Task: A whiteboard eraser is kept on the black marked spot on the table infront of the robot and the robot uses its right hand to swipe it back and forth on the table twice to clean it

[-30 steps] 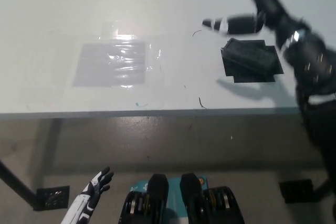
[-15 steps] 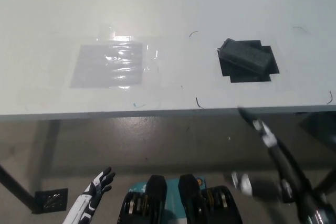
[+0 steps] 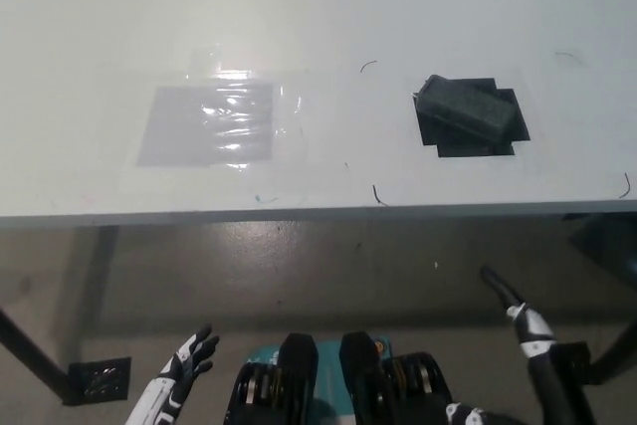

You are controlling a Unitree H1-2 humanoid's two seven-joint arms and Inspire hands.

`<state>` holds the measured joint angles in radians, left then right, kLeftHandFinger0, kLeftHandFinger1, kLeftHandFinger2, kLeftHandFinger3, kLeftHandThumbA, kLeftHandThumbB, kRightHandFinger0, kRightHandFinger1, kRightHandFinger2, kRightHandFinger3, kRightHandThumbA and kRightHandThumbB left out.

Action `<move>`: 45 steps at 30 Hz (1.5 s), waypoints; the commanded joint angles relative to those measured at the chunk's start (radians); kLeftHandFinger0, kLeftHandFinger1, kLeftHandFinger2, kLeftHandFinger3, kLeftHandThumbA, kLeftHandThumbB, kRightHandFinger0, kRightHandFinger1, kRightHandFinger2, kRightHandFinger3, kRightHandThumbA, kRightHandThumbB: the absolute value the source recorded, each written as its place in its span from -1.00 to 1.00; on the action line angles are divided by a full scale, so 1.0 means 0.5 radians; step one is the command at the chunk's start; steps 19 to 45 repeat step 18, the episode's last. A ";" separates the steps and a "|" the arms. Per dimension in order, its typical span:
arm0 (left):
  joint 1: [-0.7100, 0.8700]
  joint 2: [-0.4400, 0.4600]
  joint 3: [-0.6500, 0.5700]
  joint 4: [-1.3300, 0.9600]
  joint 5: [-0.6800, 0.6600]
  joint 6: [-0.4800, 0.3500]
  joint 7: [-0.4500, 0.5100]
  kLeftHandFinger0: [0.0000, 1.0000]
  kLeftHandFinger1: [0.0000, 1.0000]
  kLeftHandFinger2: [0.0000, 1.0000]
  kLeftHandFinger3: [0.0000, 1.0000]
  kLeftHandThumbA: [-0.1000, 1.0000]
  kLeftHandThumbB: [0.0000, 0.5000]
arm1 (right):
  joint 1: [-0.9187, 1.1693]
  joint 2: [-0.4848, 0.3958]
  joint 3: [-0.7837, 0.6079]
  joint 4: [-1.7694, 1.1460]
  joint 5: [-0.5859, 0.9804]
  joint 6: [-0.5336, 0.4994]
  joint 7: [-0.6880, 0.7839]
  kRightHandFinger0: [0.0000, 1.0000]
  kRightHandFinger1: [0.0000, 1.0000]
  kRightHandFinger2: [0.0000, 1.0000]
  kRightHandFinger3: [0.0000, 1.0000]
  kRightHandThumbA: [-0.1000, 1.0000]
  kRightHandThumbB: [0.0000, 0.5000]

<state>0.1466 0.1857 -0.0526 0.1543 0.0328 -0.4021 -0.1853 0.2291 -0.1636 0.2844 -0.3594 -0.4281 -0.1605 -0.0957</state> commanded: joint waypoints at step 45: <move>-0.090 -0.014 0.023 -0.008 -0.031 -0.136 0.035 1.00 1.00 1.00 1.00 1.00 0.56 | -0.179 0.080 0.007 0.810 0.403 -0.619 -0.361 1.00 1.00 1.00 1.00 0.99 -0.51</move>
